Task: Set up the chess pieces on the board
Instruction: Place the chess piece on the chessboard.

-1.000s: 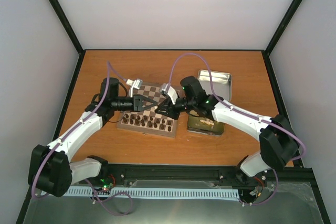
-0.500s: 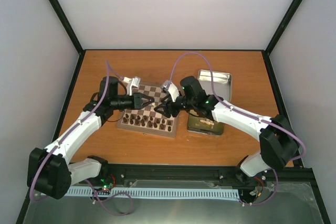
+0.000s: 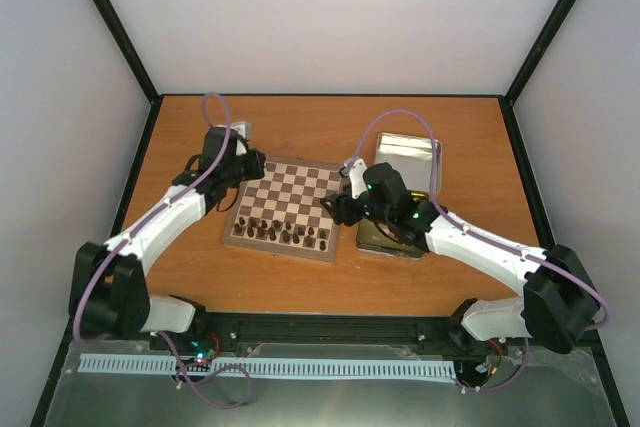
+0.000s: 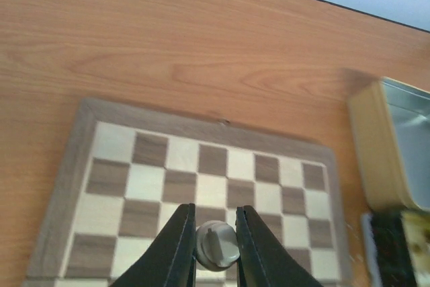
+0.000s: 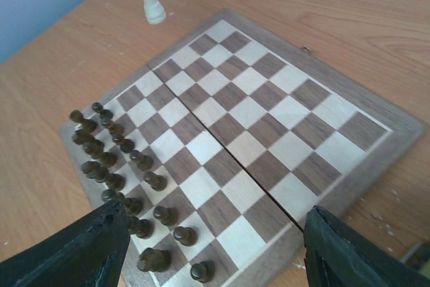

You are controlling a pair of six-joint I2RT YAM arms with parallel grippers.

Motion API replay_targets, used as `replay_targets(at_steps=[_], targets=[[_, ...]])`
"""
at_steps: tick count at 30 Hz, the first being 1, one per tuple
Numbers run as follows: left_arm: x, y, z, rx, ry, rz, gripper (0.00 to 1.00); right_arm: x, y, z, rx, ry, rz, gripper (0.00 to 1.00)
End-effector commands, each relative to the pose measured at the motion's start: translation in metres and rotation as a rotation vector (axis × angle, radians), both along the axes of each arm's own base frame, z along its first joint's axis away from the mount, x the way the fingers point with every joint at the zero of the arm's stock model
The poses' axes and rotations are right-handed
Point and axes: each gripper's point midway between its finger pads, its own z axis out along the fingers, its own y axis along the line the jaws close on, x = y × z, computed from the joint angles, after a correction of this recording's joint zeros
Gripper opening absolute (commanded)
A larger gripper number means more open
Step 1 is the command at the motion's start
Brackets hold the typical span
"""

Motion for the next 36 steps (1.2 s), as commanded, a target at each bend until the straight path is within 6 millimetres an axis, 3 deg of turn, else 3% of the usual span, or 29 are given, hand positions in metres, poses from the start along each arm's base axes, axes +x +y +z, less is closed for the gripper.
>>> replay_targets(at_steps=[1,7,14,24,30,33,36], targets=[[0.048,0.016,0.022,0.076,-0.121,0.145,0.01,0.010,-0.019,0.004,0.020,-0.016,-0.136,0.71],[0.078,0.020,-0.010,0.155,-0.141,0.178,0.01,0.008,-0.026,0.003,0.037,-0.001,-0.166,0.72],[0.092,0.024,-0.039,0.159,-0.094,0.194,0.01,0.006,-0.030,0.003,0.028,-0.004,-0.170,0.71],[0.100,0.030,-0.070,0.195,-0.065,0.193,0.01,0.005,-0.029,0.004,0.040,0.009,-0.170,0.71],[0.091,0.023,-0.091,0.173,-0.018,0.147,0.01,0.006,-0.030,0.004,0.035,0.007,-0.175,0.71],[0.086,0.020,-0.097,0.158,0.008,0.137,0.06,0.006,-0.029,0.005,0.038,0.009,-0.173,0.71],[0.082,0.020,-0.095,0.150,0.024,0.134,0.20,0.006,-0.028,0.005,0.042,0.012,-0.168,0.71]])
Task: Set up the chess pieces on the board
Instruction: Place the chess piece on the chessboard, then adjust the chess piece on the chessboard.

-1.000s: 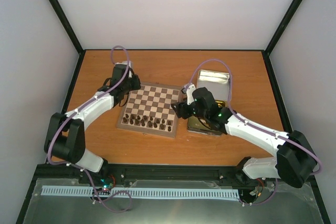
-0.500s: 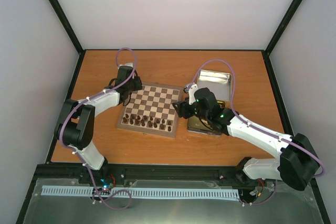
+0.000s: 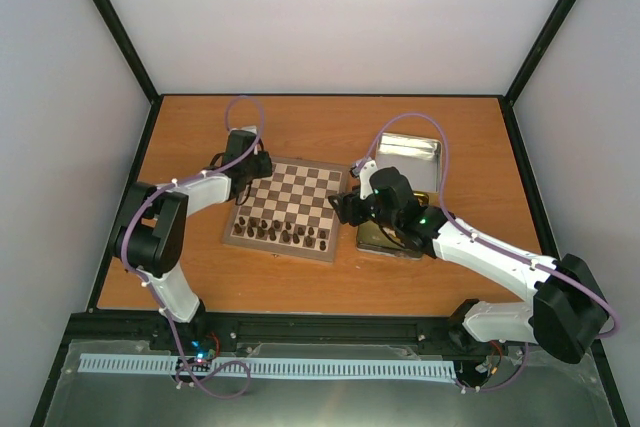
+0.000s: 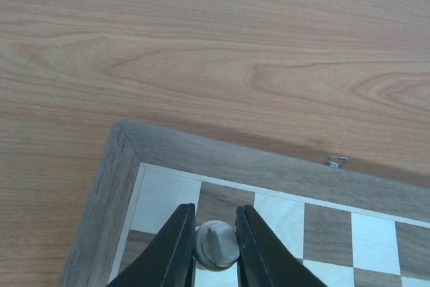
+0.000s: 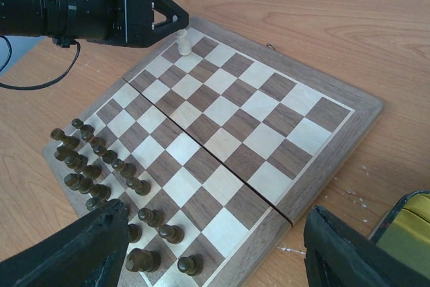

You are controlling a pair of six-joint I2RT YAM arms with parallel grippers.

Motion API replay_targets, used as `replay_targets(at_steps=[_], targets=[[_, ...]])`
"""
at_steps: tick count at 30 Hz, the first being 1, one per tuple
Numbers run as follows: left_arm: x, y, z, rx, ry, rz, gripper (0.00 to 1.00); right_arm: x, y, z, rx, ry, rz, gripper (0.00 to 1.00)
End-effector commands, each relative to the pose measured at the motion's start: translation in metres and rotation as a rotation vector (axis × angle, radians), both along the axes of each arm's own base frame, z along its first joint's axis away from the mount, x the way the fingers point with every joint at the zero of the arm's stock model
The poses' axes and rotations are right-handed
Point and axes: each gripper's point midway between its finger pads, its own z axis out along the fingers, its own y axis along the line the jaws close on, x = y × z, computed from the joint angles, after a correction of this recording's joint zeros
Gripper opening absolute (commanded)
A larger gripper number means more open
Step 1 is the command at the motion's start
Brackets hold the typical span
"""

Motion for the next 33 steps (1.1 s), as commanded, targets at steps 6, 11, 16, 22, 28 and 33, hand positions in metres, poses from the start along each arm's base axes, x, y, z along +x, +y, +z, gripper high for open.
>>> replay_targets(at_steps=[6,11,16,22,28,33], targets=[[-0.001,-0.004,0.027,-0.052,0.058,-0.021,0.54,0.002,-0.002,0.004,0.012,-0.007,-0.017,0.71],[-0.002,-0.005,0.042,-0.064,0.112,-0.039,0.63,0.001,-0.003,0.004,0.019,-0.005,-0.017,0.72],[0.001,-0.013,0.036,-0.063,0.174,-0.085,0.63,0.001,-0.005,0.004,0.018,-0.008,-0.023,0.72],[0.002,-0.015,0.014,-0.045,0.253,-0.097,0.49,0.000,-0.009,0.003,0.007,-0.015,-0.033,0.72],[0.001,-0.011,0.005,-0.009,0.292,-0.091,0.46,-0.002,-0.010,0.002,0.009,-0.010,-0.036,0.72],[0.004,-0.014,0.005,0.002,0.281,-0.125,0.36,-0.002,-0.010,0.002,0.015,-0.010,-0.036,0.71]])
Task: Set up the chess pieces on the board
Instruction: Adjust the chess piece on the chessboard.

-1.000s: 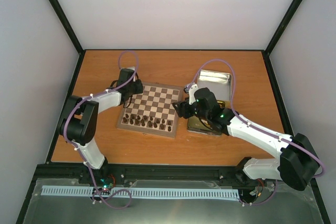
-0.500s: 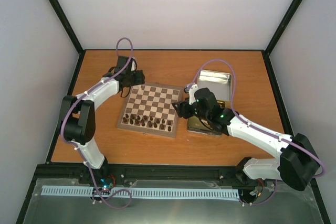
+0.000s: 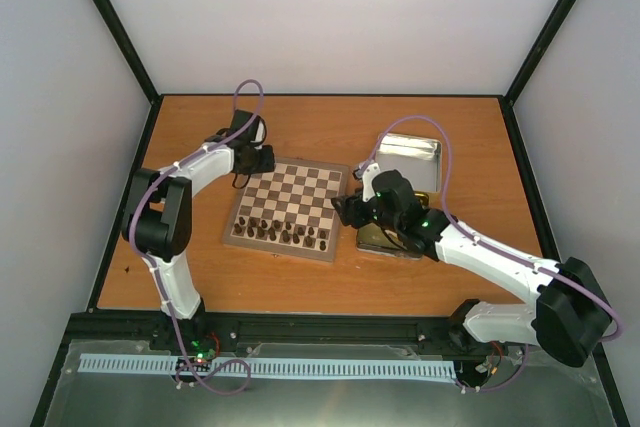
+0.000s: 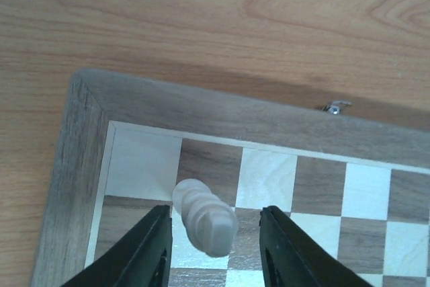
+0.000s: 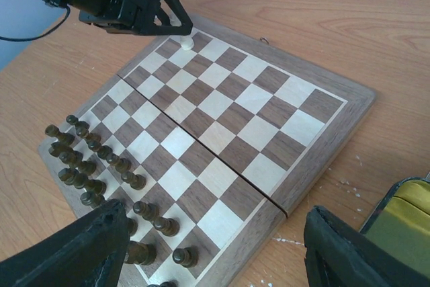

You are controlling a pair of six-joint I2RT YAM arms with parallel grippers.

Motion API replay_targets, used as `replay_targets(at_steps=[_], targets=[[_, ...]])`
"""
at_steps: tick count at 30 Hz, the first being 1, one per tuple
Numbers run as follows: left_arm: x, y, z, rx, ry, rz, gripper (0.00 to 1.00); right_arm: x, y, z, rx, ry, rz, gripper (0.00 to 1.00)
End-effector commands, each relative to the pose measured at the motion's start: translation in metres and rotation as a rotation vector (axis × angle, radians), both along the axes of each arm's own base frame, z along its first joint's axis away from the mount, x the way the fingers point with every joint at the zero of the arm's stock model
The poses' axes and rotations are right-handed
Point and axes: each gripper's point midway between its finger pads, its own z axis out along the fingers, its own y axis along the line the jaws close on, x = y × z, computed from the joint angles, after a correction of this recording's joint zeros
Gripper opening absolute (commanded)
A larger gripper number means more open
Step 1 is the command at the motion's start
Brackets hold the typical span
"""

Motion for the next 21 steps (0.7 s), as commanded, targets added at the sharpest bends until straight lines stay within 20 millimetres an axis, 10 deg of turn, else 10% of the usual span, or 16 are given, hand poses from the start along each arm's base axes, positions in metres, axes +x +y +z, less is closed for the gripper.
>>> replay_targets(at_steps=[1,8,21], targets=[[0.015,-0.002,0.016,0.012,-0.051,-0.042,0.34,0.001,-0.005,0.004,0.012,-0.013,-0.020,0.72],[0.024,-0.006,0.017,0.036,-0.060,-0.097,0.14,0.000,-0.008,0.006,0.007,-0.023,-0.025,0.72],[-0.007,-0.083,0.048,-0.012,-0.180,-0.644,0.16,0.002,-0.025,0.009,-0.013,-0.028,-0.086,0.71]])
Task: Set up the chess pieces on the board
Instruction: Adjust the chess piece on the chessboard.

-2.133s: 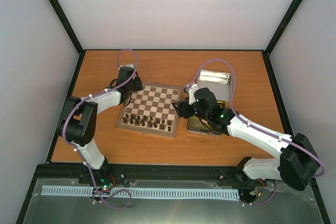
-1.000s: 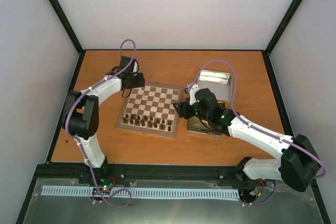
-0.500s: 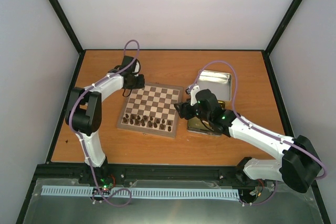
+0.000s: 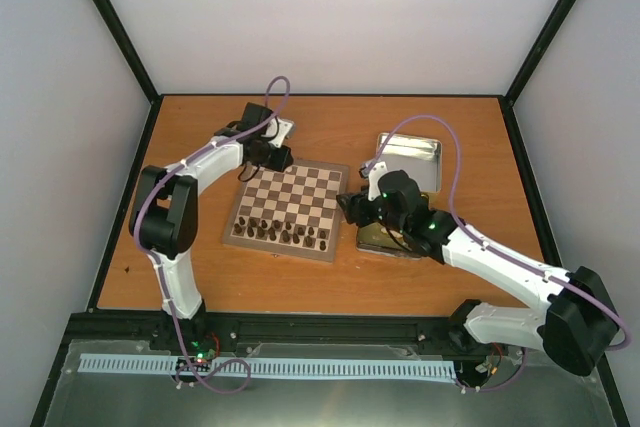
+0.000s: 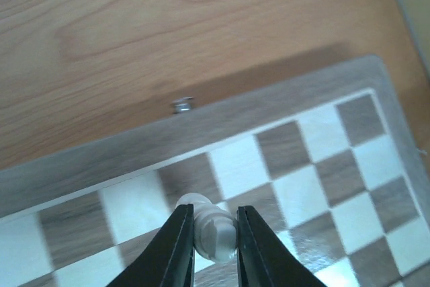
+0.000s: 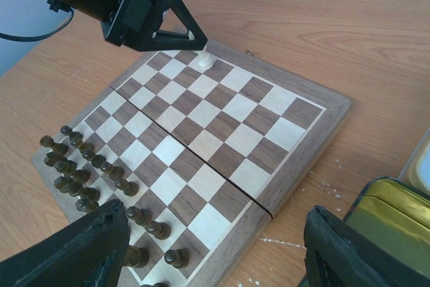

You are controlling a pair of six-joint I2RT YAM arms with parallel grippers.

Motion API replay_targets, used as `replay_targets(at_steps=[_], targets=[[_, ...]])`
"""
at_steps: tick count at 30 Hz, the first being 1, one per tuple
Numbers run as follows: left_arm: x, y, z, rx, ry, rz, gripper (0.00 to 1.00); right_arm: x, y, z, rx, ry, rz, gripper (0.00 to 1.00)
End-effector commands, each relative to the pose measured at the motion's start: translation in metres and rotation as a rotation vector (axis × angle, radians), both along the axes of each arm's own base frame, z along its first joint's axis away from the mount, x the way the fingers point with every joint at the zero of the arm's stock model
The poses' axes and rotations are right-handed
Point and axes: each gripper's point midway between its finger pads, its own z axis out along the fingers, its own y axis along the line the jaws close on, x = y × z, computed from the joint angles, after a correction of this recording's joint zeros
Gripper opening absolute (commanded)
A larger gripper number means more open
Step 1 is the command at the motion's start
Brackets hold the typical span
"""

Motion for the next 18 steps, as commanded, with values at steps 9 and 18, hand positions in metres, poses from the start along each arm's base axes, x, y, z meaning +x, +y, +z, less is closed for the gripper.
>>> replay_targets(at_steps=[9,18], targets=[[0.004,-0.039,0.017,0.018,-0.092,-0.269,0.17,0.003,-0.030,0.002,-0.011,-0.006,-0.119,0.71],[0.008,-0.036,0.007,0.061,-0.082,-0.271,0.18,0.008,-0.035,0.000,-0.003,0.001,-0.158,0.71]])
